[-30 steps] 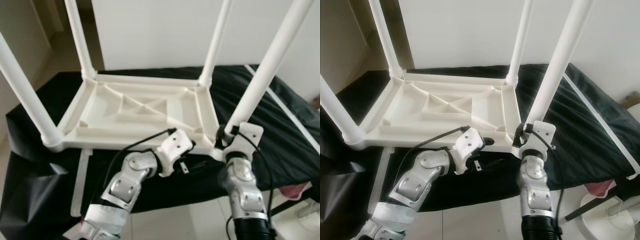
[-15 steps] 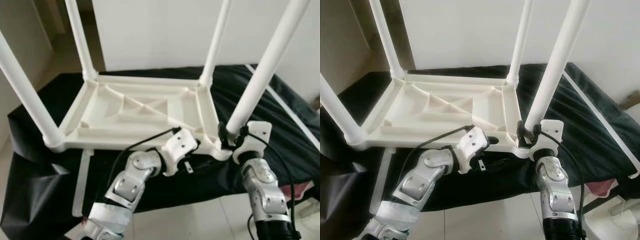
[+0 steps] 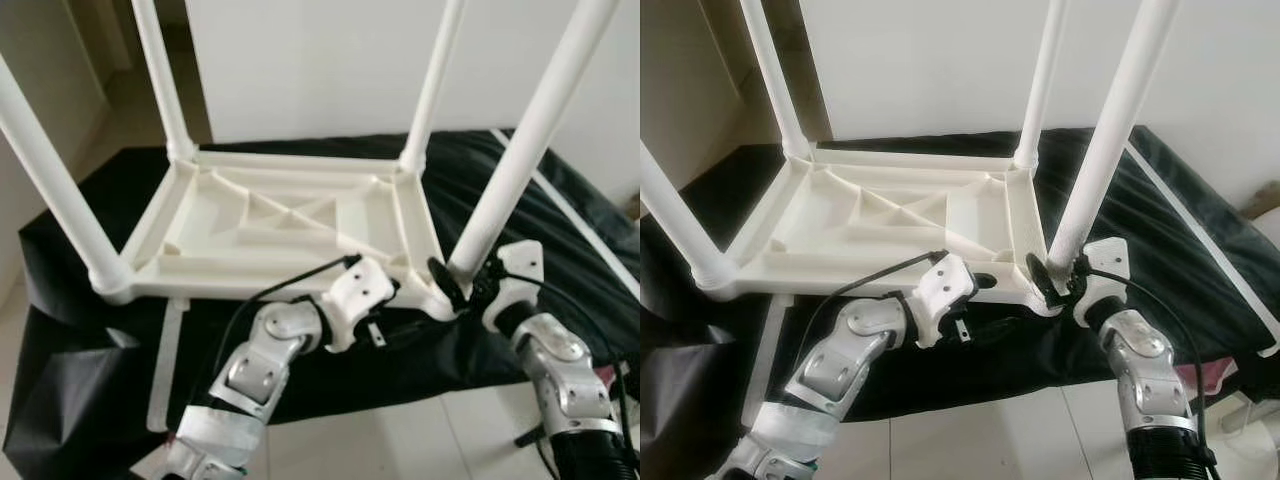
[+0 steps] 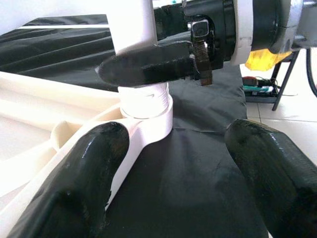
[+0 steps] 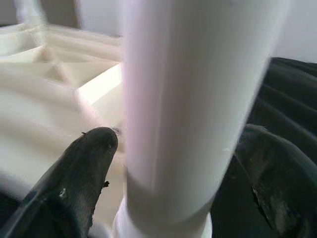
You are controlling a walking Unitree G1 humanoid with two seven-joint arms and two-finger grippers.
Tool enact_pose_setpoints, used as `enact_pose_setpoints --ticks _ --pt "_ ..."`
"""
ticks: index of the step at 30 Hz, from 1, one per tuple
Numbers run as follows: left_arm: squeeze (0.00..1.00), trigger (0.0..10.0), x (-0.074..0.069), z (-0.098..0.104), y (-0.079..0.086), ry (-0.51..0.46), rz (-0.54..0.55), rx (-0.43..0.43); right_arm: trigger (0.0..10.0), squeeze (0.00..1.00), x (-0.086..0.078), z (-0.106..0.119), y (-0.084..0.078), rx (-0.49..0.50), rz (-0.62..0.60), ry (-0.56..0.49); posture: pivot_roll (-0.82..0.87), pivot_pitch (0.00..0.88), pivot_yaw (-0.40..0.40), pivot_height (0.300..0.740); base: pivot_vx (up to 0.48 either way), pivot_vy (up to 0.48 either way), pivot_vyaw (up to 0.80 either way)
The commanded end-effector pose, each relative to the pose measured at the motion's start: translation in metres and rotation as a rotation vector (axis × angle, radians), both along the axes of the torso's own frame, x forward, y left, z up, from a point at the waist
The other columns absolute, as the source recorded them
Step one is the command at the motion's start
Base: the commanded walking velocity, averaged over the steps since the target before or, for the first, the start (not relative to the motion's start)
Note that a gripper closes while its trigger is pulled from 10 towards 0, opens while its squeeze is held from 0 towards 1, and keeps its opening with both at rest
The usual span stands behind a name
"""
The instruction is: Building children table
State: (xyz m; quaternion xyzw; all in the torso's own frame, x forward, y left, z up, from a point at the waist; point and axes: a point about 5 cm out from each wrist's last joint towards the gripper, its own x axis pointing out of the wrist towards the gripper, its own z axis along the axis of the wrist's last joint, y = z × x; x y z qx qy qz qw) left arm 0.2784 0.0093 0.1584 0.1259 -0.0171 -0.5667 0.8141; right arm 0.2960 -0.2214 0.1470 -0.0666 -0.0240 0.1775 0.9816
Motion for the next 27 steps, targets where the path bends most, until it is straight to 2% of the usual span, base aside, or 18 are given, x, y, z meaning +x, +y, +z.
enact_pose_setpoints --ticks 1,4,5,6,7,9,13,17,21,22,23,24,25,27 --pt "0.00 10.0 0.000 -0.001 0.000 -0.012 0.055 0.002 10.0 0.00 0.002 0.001 0.001 0.001 0.052 -0.003 0.02 0.000 -0.008 0.740 0.000 0.000 0.00" --pt "0.00 10.0 0.000 -0.001 0.000 -0.013 0.053 0.004 9.8 0.00 0.002 0.001 0.002 -0.002 0.074 -0.001 0.02 0.000 -0.007 0.740 0.000 0.000 0.00" --pt "0.00 10.0 0.001 -0.002 0.000 -0.013 0.054 0.006 4.6 0.00 0.003 0.000 0.002 -0.011 0.077 -0.001 0.02 0.000 -0.006 0.740 0.000 0.000 0.00" --pt "0.00 10.0 0.001 -0.002 0.000 -0.014 0.054 0.007 4.6 0.00 0.003 0.000 0.002 -0.016 0.078 -0.001 0.01 0.000 -0.006 0.740 0.000 0.000 0.00" --pt "0.00 10.0 0.001 -0.002 -0.001 -0.013 0.054 0.008 0.0 0.00 0.003 -0.001 0.002 -0.016 0.084 0.003 0.01 0.000 -0.006 0.740 0.000 0.000 0.00" --pt "0.00 10.0 0.002 -0.001 -0.001 -0.015 0.054 0.007 0.0 0.00 0.001 -0.006 0.003 0.020 0.092 0.027 0.02 0.000 -0.009 0.740 0.000 0.000 0.00" --pt "0.00 10.0 0.002 -0.001 -0.001 -0.016 0.054 0.007 0.0 0.00 -0.002 -0.011 0.004 0.022 0.092 0.040 0.01 0.000 -0.009 0.740 0.000 0.000 0.00" --pt "0.00 10.0 0.000 -0.001 -0.003 -0.007 0.047 0.002 0.0 0.00 -0.007 -0.023 0.006 0.086 -0.001 0.068 0.01 0.000 -0.003 0.740 0.000 0.000 0.00" --pt "0.00 10.0 0.000 -0.001 -0.003 -0.008 0.046 0.003 0.0 0.00 -0.007 -0.023 0.007 0.100 -0.022 0.069 0.00 0.000 -0.004 0.740 0.000 0.000 0.00" --pt "0.00 10.0 0.000 -0.002 -0.003 -0.009 0.045 0.004 1.8 0.00 -0.007 -0.021 0.009 0.119 -0.058 0.051 0.00 0.000 -0.003 0.740 0.000 0.000 0.00" --pt "0.00 10.0 0.000 -0.001 -0.003 -0.010 0.043 0.004 10.0 0.00 -0.006 -0.019 0.011 0.154 -0.118 0.041 0.00 0.000 -0.001 0.740 0.000 0.000 0.00" --pt "0.00 10.0 0.000 -0.001 -0.003 -0.010 0.043 0.004 10.0 0.00 -0.006 -0.019 0.011 0.154 -0.118 0.041 0.00 0.000 -0.001 0.740 0.000 0.000 0.00" --pt "0.00 10.0 0.000 0.000 -0.004 -0.011 0.038 0.005 10.0 0.00 -0.005 -0.018 0.013 0.189 -0.186 0.038 0.00 0.000 -0.001 0.740 0.000 0.000 0.00" --pt "0.00 10.0 0.000 0.000 -0.004 -0.011 0.038 0.005 10.0 0.00 -0.005 -0.018 0.013 0.189 -0.186 0.038 0.00 0.000 -0.001 0.740 0.000 0.000 0.00"
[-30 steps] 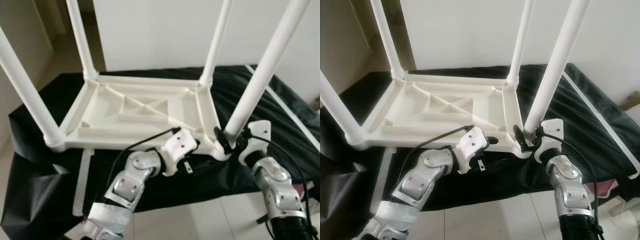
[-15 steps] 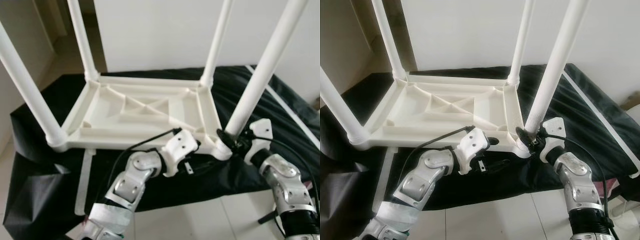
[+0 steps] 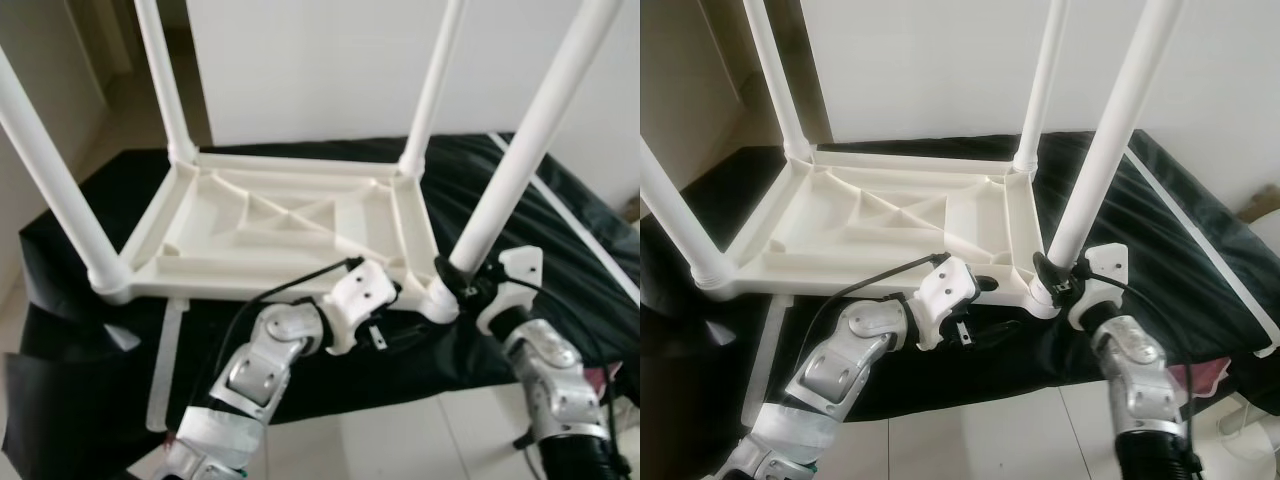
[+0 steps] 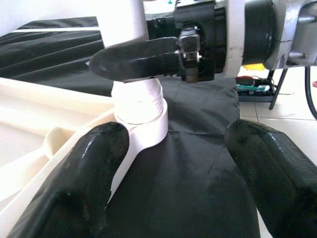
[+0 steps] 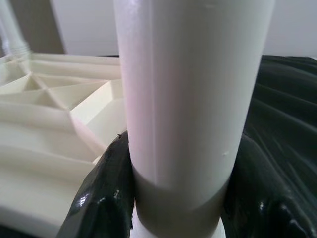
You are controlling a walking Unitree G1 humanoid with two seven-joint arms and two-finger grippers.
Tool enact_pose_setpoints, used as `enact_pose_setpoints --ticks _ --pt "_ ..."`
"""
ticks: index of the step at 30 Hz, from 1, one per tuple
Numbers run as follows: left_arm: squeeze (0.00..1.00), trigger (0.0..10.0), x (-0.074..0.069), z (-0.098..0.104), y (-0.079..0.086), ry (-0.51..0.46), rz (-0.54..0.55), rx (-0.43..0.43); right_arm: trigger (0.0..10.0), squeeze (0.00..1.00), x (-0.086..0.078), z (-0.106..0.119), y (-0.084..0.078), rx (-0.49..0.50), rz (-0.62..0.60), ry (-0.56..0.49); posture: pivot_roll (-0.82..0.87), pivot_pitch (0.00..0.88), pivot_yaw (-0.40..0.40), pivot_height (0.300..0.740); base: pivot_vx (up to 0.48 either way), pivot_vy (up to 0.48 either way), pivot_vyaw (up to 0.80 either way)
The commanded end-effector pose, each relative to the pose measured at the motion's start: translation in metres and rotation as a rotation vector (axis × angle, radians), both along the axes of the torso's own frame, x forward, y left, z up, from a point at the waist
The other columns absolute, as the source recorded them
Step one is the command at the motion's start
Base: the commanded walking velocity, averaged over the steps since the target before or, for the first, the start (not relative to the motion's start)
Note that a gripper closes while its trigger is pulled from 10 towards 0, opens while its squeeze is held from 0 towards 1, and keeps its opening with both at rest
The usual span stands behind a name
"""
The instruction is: Building children table
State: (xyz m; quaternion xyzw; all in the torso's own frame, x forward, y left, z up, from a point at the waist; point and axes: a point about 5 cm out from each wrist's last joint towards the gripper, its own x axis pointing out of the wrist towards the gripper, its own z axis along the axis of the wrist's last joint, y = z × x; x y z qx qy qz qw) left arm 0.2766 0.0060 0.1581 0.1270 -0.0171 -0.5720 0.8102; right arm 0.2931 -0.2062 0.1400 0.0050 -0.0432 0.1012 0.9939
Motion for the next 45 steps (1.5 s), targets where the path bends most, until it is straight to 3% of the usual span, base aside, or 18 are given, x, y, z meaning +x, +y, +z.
enact_pose_setpoints --ticks 1,4,12,14,19,24,25,26,27,35,36,37,39,40,45 --pt "0.00 10.0 0.001 0.000 -0.001 -0.015 0.045 0.003 10.0 0.00 -0.001 -0.010 -0.002 0.066 -0.090 0.063 0.00 0.000 -0.003 0.740 0.000 0.000 0.00" --pt "0.00 10.0 0.001 0.001 0.000 -0.021 0.053 0.000 10.0 0.00 0.000 -0.018 0.009 0.124 -0.257 0.127 0.01 0.000 -0.002 0.740 0.000 0.000 0.00" --pt "0.00 10.0 0.003 0.003 0.002 -0.020 0.066 -0.008 10.0 0.00 -0.001 -0.020 0.024 0.189 -0.390 0.146 0.02 0.000 -0.008 0.740 0.000 0.000 0.00" --pt "0.00 10.0 0.004 0.004 0.003 -0.022 0.073 -0.013 10.0 0.00 -0.002 -0.022 0.035 0.240 -0.464 0.164 0.02 0.000 -0.009 0.740 0.000 0.000 0.00" --pt "0.00 10.0 0.001 0.005 0.003 -0.014 0.052 -0.019 10.0 0.00 0.002 -0.016 0.046 0.283 -0.418 0.159 0.01 0.000 -0.007 0.740 0.000 0.000 0.00" --pt "0.00 10.0 0.002 0.004 0.003 -0.008 0.048 -0.015 10.0 0.00 0.004 -0.009 0.043 0.266 -0.373 0.131 0.01 0.000 -0.010 0.740 0.000 0.000 0.00" --pt "0.00 10.0 0.003 0.004 0.002 -0.008 0.052 -0.014 10.0 0.33 0.004 -0.006 0.041 0.251 -0.356 0.117 0.01 0.000 -0.012 0.740 0.000 0.000 0.00" --pt "0.00 10.0 0.003 0.004 0.002 -0.008 0.052 -0.014 10.0 0.33 0.004 -0.006 0.041 0.251 -0.356 0.117 0.01 0.000 -0.012 0.740 0.000 0.000 0.00" --pt "0.00 10.0 0.004 0.005 0.002 -0.008 0.054 -0.015 10.0 1.00 0.005 -0.004 0.040 0.248 -0.332 0.110 0.01 0.000 -0.012 0.740 0.000 0.000 0.00" --pt "0.00 10.0 0.003 0.004 0.002 0.002 0.062 -0.018 10.0 1.00 0.004 0.000 0.034 0.174 -0.243 0.090 0.02 0.000 -0.019 0.740 0.000 0.000 0.00" --pt "0.00 10.0 0.003 0.003 0.003 0.009 0.072 -0.023 10.0 0.96 0.003 0.001 0.028 0.142 -0.189 0.084 0.02 0.000 -0.023 0.740 0.000 0.000 0.00" --pt "0.00 10.0 0.004 0.003 0.003 0.009 0.078 -0.025 10.0 0.57 0.003 0.001 0.026 0.131 -0.170 0.080 0.02 0.000 -0.025 0.740 0.000 0.000 0.00" --pt "0.00 10.0 0.004 0.003 0.003 0.009 0.078 -0.025 10.0 0.57 0.003 0.001 0.026 0.131 -0.170 0.080 0.02 0.000 -0.025 0.740 0.000 0.000 0.00" --pt "0.00 10.0 0.004 0.003 0.004 0.008 0.083 -0.026 10.0 0.00 0.002 0.002 0.025 0.120 -0.156 0.075 0.02 0.000 -0.025 0.740 0.000 0.000 0.00" --pt "0.00 10.0 0.004 0.002 0.006 0.010 0.096 -0.031 10.0 0.00 0.000 0.003 0.024 0.116 -0.098 0.071 0.03 0.000 -0.029 0.740 0.000 0.000 0.00"
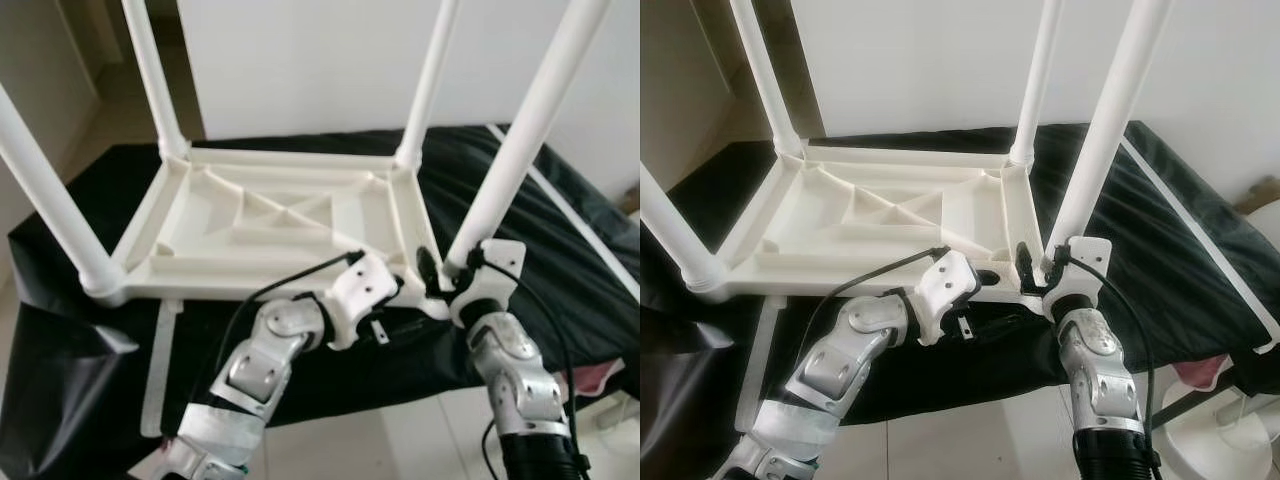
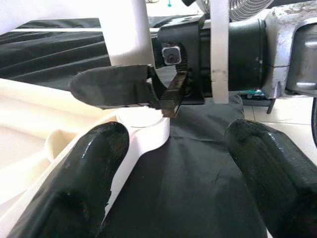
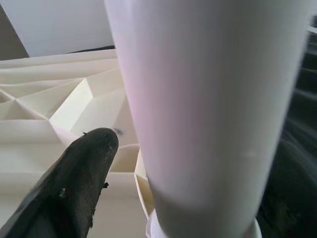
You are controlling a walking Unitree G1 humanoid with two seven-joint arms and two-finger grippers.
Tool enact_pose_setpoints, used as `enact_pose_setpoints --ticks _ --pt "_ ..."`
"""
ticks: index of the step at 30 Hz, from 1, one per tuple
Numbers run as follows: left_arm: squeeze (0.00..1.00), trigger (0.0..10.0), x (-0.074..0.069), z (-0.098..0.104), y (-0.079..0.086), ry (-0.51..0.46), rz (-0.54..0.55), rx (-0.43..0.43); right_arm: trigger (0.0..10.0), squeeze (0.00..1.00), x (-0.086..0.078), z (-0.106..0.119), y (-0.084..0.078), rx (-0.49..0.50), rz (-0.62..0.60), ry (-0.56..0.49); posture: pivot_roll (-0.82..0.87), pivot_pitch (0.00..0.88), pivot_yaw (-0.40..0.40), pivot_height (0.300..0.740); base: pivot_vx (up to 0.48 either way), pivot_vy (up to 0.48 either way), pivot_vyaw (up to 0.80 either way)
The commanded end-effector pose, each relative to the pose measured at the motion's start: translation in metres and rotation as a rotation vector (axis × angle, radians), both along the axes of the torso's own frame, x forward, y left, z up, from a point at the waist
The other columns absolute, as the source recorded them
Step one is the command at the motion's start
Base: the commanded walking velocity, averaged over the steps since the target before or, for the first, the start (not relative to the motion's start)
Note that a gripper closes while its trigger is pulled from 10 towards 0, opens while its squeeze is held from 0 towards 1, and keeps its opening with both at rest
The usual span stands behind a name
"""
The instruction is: Building children table
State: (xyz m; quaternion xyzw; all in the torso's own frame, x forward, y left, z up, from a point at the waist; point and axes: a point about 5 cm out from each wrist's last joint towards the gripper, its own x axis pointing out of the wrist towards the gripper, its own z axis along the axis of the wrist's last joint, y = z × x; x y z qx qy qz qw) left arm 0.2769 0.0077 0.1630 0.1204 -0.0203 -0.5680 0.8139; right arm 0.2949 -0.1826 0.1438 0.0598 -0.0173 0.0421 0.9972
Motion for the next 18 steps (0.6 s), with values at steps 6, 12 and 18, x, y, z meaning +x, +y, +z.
enact_pose_setpoints --ticks 6,12,18 --pt "0.00 10.0 0.0031 -0.0011 0.0050 0.008 0.092 -0.040 10.0 0.00 -0.0033 -0.0005 0.0024 0.018 0.056 -0.005 0.03 0.000 -0.031 0.740 0.000 0.000 0.00" --pt "0.00 10.0 -0.0002 0.0035 0.0033 -0.005 0.054 -0.070 10.0 0.00 -0.0048 -0.0040 -0.0030 -0.019 0.055 -0.014 0.03 0.000 -0.032 0.740 0.000 0.000 0.00" --pt "0.00 10.0 0.0004 0.0063 0.0026 0.005 0.050 -0.095 10.0 0.00 -0.0042 -0.0059 -0.0060 0.015 0.050 0.010 0.03 0.000 -0.035 0.740 0.000 0.000 0.00"
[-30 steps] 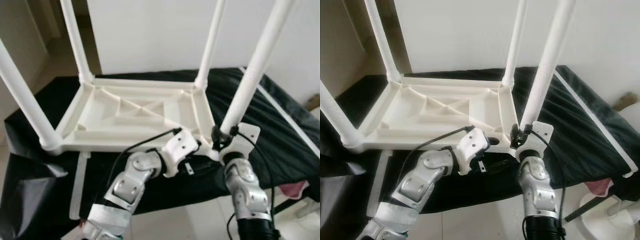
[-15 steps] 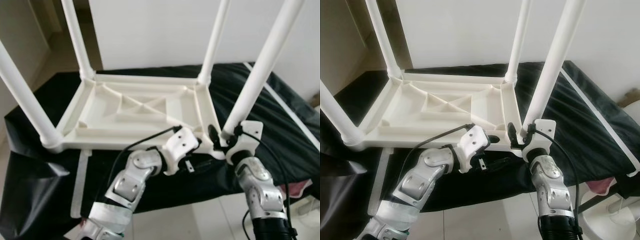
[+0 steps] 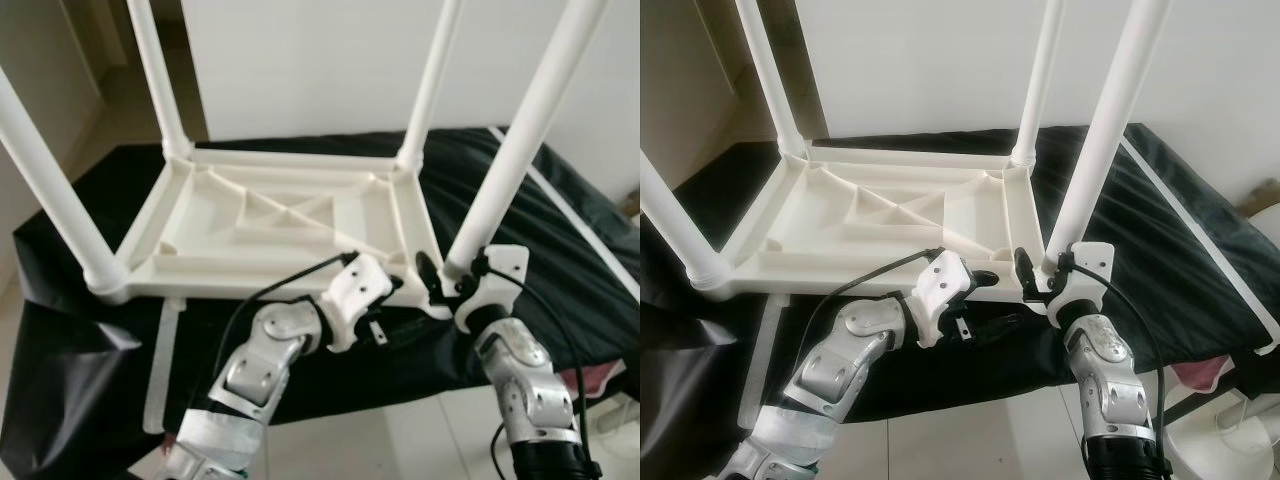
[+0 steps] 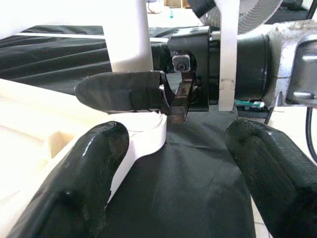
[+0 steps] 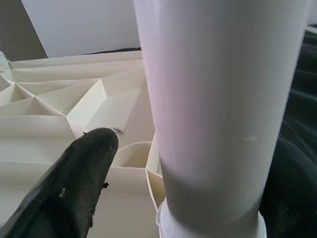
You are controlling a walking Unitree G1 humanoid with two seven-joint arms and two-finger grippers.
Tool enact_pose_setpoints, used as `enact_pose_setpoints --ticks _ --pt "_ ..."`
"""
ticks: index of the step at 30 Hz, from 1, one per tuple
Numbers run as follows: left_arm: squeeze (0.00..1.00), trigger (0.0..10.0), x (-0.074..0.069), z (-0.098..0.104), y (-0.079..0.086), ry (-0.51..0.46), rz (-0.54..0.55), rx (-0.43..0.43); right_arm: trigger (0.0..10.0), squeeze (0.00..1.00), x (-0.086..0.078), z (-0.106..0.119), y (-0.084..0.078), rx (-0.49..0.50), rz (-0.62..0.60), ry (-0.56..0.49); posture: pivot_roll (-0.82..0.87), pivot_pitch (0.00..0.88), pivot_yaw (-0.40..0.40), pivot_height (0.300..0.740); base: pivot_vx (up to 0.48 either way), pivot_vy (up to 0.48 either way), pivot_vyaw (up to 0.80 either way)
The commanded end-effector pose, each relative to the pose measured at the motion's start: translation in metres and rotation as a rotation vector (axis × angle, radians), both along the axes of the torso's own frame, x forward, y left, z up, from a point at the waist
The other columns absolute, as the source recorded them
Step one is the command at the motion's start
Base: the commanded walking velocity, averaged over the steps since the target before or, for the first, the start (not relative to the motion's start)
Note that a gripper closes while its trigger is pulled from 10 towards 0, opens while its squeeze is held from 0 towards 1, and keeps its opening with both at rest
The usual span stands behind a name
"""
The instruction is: Building children table
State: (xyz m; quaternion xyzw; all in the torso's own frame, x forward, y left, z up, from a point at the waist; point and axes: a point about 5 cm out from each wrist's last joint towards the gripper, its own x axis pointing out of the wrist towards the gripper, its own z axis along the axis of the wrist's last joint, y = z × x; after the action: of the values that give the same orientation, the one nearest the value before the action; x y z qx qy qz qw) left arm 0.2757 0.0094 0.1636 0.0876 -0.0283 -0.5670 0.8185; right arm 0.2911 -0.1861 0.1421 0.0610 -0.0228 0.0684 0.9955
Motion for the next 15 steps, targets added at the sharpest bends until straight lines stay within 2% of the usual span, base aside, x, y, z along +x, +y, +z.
enact_pose_setpoints --ticks 1,8,10,12,15 --pt "0.00 10.0 0.002 0.006 0.001 -0.009 0.049 -0.034 10.0 0.00 0.000 -0.004 -0.003 0.019 0.002 0.029 0.03 0.000 -0.036 0.740 0.000 0.000 0.00" --pt "0.00 10.0 0.003 0.006 0.001 0.010 0.051 -0.043 10.0 0.00 0.002 0.002 -0.007 0.013 0.030 0.006 0.03 0.000 -0.037 0.740 0.000 0.000 0.00" --pt "0.00 10.0 0.000 0.007 0.002 0.008 0.025 -0.054 10.0 0.00 0.002 0.003 -0.011 -0.091 0.056 -0.017 0.03 0.000 -0.038 0.740 0.000 0.000 0.00" --pt "0.00 10.0 0.000 0.007 0.002 0.008 0.025 -0.054 10.0 0.00 0.002 0.003 -0.011 -0.091 0.056 -0.017 0.03 0.000 -0.038 0.740 0.000 0.000 0.00" --pt "0.00 10.0 0.000 0.005 0.002 0.013 0.024 -0.036 10.0 0.00 0.004 0.003 -0.017 -0.118 0.118 -0.014 0.04 0.000 -0.044 0.740 0.000 0.000 0.00"
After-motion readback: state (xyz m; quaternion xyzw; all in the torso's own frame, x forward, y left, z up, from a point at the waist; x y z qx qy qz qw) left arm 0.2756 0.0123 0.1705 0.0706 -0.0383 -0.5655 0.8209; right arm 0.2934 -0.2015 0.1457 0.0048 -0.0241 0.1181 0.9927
